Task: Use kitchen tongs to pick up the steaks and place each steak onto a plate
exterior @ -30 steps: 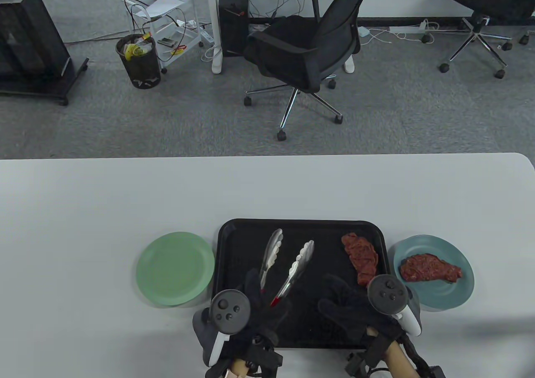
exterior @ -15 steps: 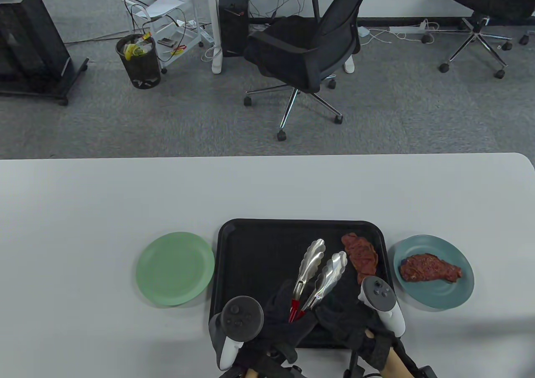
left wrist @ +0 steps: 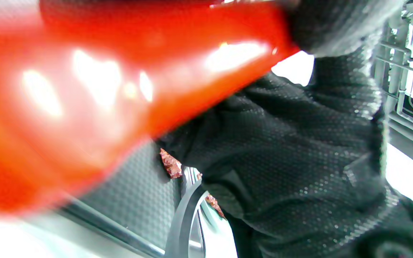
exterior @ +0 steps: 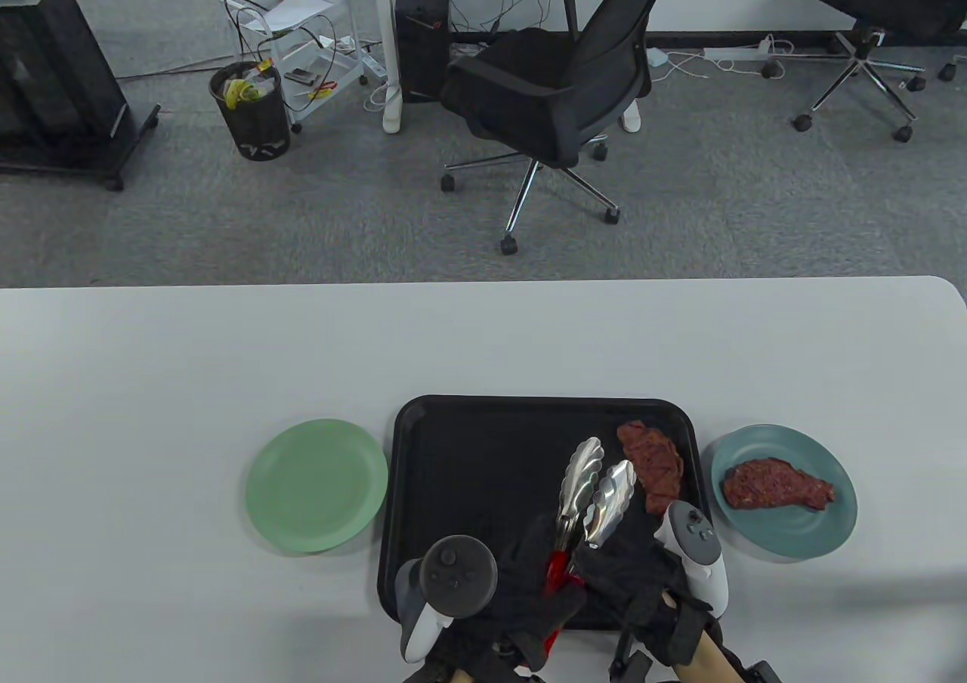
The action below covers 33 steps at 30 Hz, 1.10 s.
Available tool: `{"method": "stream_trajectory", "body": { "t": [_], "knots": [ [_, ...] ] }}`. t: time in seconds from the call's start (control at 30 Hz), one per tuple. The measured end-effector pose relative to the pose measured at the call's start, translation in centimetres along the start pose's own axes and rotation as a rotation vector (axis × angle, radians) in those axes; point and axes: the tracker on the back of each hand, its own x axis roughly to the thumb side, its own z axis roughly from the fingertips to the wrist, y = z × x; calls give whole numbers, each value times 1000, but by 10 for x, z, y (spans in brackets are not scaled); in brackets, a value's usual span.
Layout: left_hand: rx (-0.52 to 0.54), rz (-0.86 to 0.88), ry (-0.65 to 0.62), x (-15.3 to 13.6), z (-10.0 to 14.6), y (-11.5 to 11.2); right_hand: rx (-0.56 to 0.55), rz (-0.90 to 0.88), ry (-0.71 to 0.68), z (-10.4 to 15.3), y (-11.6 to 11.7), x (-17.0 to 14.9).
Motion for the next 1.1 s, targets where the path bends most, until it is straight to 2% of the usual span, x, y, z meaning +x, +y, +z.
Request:
{"method": "stream_trajectory", "body": {
  "t": [0.13, 0.23, 0.3, 0.43, 0.6, 0.7, 0.83, 1.0, 1.1],
  "knots": [
    [58, 8, -20, 4, 1, 7, -48, 6, -10, 1, -6, 4],
    [173, -6, -8, 3, 5, 24, -136, 158, -28, 3, -16, 13],
    [255, -64, 35, -2, 8, 36, -225, 298, -23, 8, -20, 21],
    [380, -265, 144, -15, 12, 57, -370, 735, 22, 15, -28, 34],
    [402, -387, 247, -27, 11, 63, -474, 1105, 122, 19, -35, 34],
    [391, -373, 289, -35, 10, 65, -492, 1196, 171, 20, -40, 30],
    [383, -369, 307, -39, 9, 65, -508, 1267, 158, 19, -43, 27],
    [375, -380, 315, -40, 8, 64, -508, 1277, 161, 20, -44, 25],
    [420, -372, 338, -41, 6, 75, -511, 1292, 162, 21, -46, 24]
  ]
}}
